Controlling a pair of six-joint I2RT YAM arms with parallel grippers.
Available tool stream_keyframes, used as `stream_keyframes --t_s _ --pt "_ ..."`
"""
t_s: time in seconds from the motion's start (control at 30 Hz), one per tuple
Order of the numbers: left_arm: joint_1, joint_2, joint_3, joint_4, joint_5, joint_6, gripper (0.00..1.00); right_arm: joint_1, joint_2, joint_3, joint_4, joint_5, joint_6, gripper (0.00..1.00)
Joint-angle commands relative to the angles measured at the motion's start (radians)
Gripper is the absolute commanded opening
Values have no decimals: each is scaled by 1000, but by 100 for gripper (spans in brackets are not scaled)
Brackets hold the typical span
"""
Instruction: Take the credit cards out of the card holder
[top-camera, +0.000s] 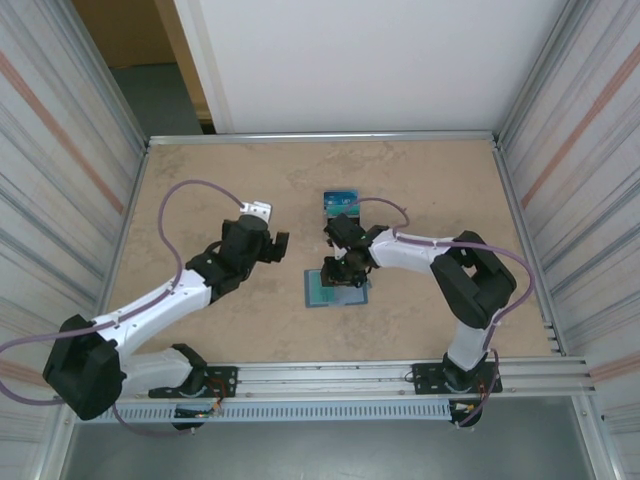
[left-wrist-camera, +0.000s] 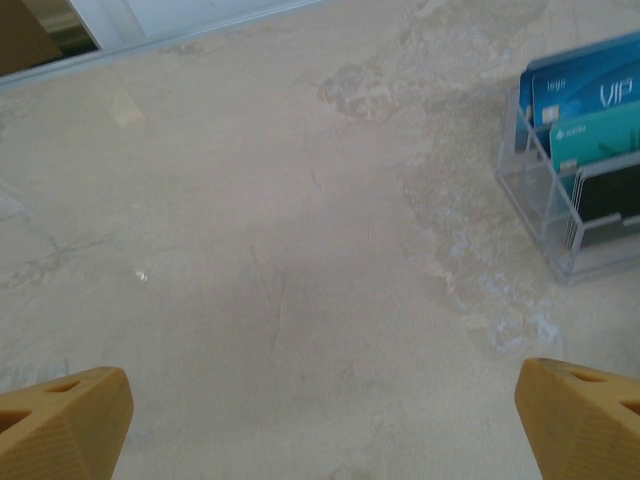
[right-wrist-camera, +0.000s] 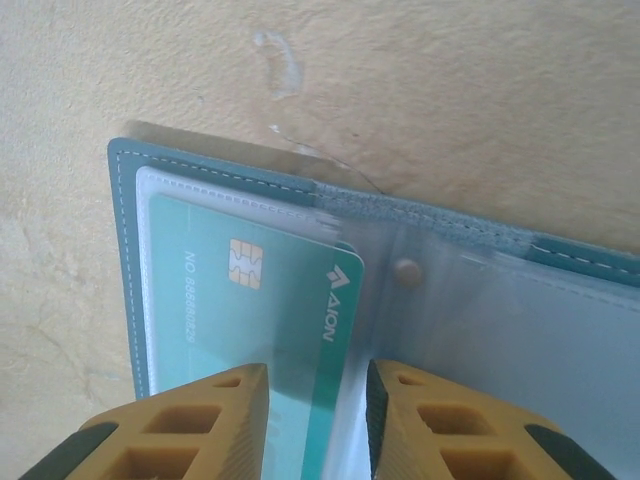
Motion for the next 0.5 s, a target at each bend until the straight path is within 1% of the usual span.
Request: stream_keyframes --t_s 0.0,0.1,0.27,0.37,0.47 --pt "-36 -33 -39 -62 8 -35 99 -8 -57 -32 24 -36 25 29" --pt "-93 -17 -71 -68 10 -49 99 -9 -84 -62 47 -38 55 25" --pt "-178 57 -88 -64 5 -97 99 -11 -129 -130 107 -37 109 21" --pt "-201 98 -90 -34 8 -100 99 -12 -152 -168 139 -27 133 20" --pt "-209 132 -99 34 65 -87 99 -11 -161 -199 183 -30 158 20"
